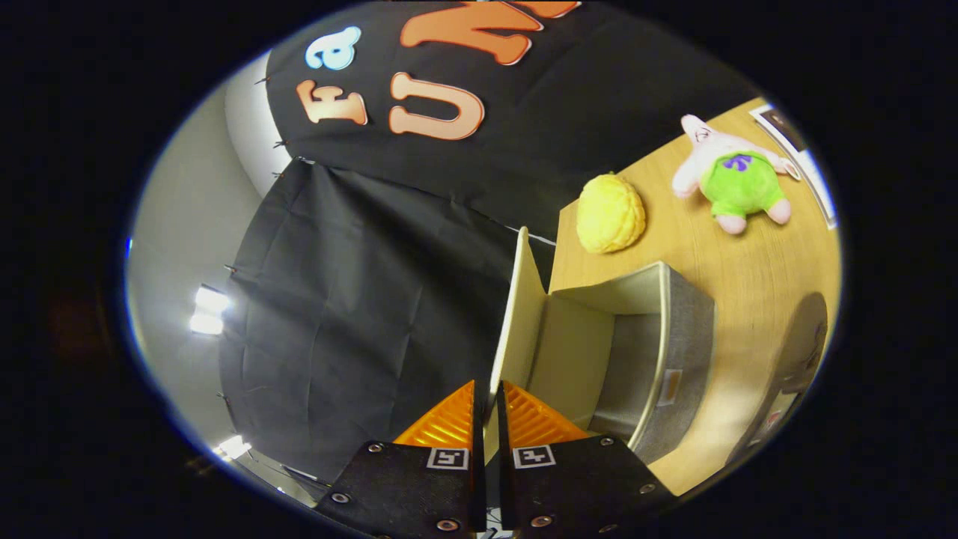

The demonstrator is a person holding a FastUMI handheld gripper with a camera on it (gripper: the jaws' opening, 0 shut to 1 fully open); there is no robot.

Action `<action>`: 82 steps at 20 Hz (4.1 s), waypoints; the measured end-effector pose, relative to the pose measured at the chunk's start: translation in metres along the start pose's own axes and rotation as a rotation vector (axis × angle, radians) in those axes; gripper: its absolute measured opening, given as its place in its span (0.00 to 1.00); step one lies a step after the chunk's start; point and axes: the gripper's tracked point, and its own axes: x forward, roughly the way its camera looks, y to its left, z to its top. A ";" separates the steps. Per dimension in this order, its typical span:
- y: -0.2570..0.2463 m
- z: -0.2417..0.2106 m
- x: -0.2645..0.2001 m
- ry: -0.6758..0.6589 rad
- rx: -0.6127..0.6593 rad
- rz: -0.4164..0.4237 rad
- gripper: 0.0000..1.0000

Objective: Open the storage box then place both shoes into the box .Put the left shoe in first, then the right shoe, with the right side of both shoes facing outward in a uniform manner.

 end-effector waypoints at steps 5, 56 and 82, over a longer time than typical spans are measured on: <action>0.029 -0.004 0.032 0.007 -0.037 -0.004 0.08; -0.351 -0.060 -0.182 0.036 -0.418 -1.051 0.67; -0.280 -0.008 -0.158 -0.103 -0.215 -1.032 0.04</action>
